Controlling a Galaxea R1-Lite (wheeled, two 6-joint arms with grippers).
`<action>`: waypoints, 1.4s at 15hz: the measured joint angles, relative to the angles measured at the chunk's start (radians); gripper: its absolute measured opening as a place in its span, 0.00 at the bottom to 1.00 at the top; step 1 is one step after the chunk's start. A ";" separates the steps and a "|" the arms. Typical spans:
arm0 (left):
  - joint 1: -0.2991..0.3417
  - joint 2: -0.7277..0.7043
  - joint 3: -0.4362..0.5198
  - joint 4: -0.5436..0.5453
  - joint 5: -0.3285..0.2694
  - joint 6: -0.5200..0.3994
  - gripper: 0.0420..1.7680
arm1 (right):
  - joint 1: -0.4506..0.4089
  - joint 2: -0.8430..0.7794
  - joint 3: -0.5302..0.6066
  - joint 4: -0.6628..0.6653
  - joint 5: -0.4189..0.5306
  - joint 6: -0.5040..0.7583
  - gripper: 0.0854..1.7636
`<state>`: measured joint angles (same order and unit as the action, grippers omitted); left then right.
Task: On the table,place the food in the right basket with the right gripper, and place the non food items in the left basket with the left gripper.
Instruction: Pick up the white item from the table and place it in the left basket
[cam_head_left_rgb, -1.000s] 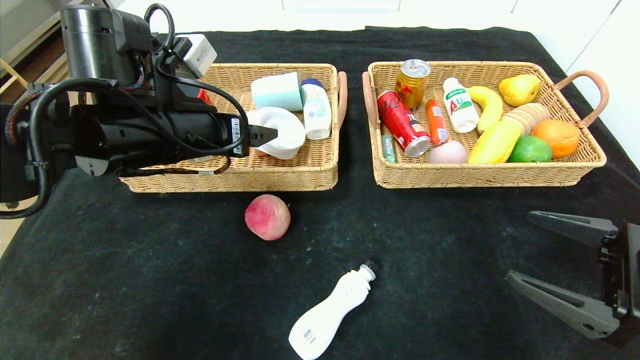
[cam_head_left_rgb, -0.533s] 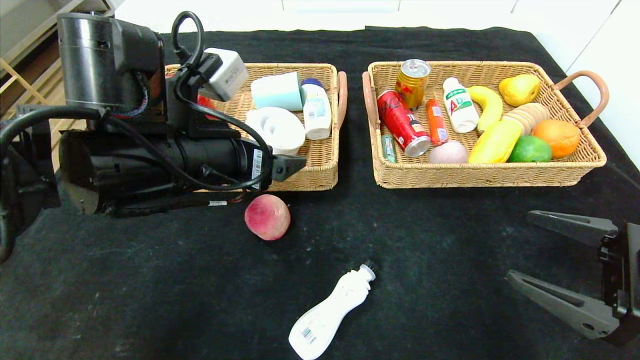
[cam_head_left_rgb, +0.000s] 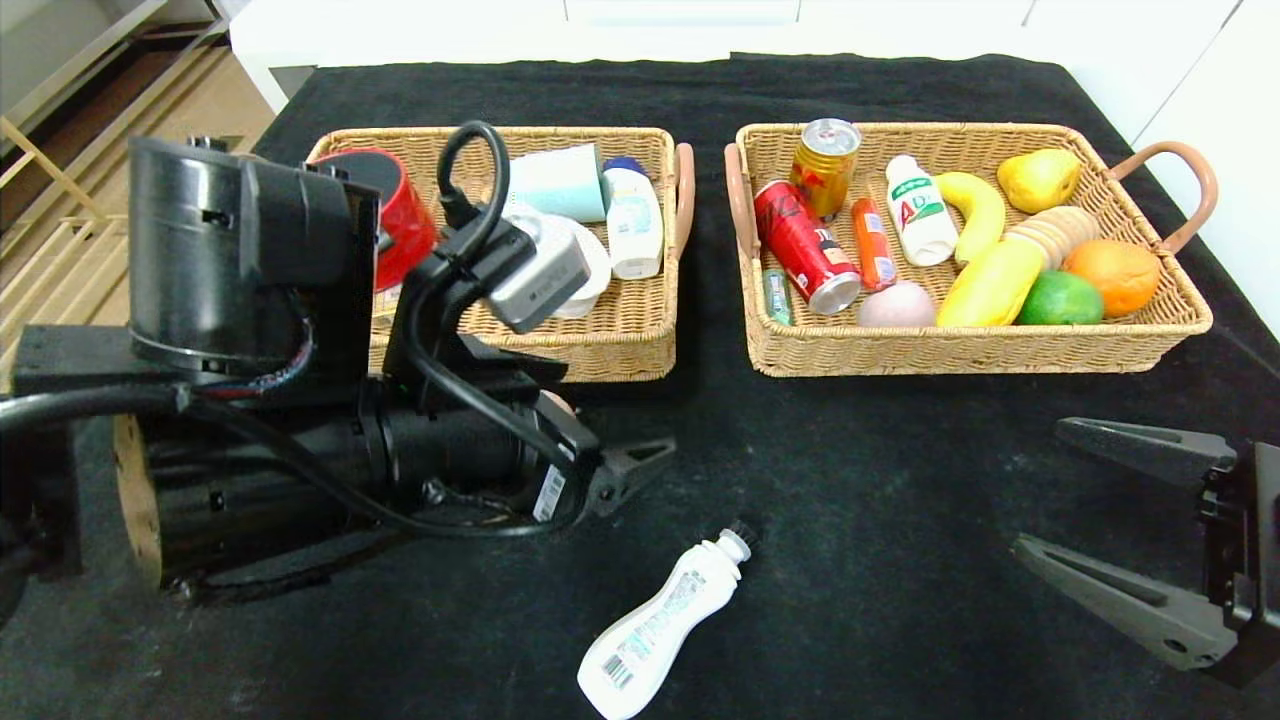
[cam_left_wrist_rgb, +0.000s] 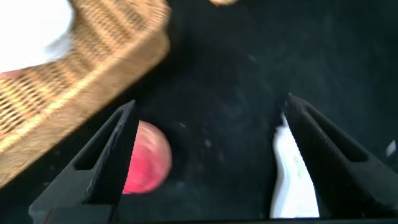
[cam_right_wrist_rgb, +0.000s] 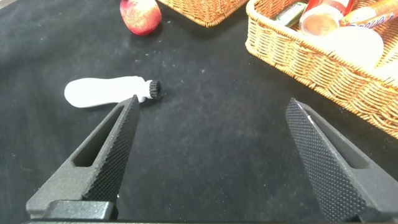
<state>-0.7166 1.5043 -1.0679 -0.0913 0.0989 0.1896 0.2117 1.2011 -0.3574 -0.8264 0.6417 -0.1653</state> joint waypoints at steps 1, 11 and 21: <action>-0.015 -0.004 0.024 -0.002 -0.001 0.027 0.96 | -0.001 0.001 -0.002 0.000 0.000 0.001 0.97; -0.154 0.021 0.259 -0.132 0.034 0.162 0.96 | -0.009 0.003 -0.009 0.000 0.000 0.002 0.97; -0.187 0.096 0.290 -0.149 0.077 0.171 0.97 | -0.010 0.002 -0.008 0.000 0.000 0.001 0.97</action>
<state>-0.9034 1.6000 -0.7779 -0.2404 0.1764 0.3611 0.2019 1.2032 -0.3651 -0.8264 0.6417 -0.1640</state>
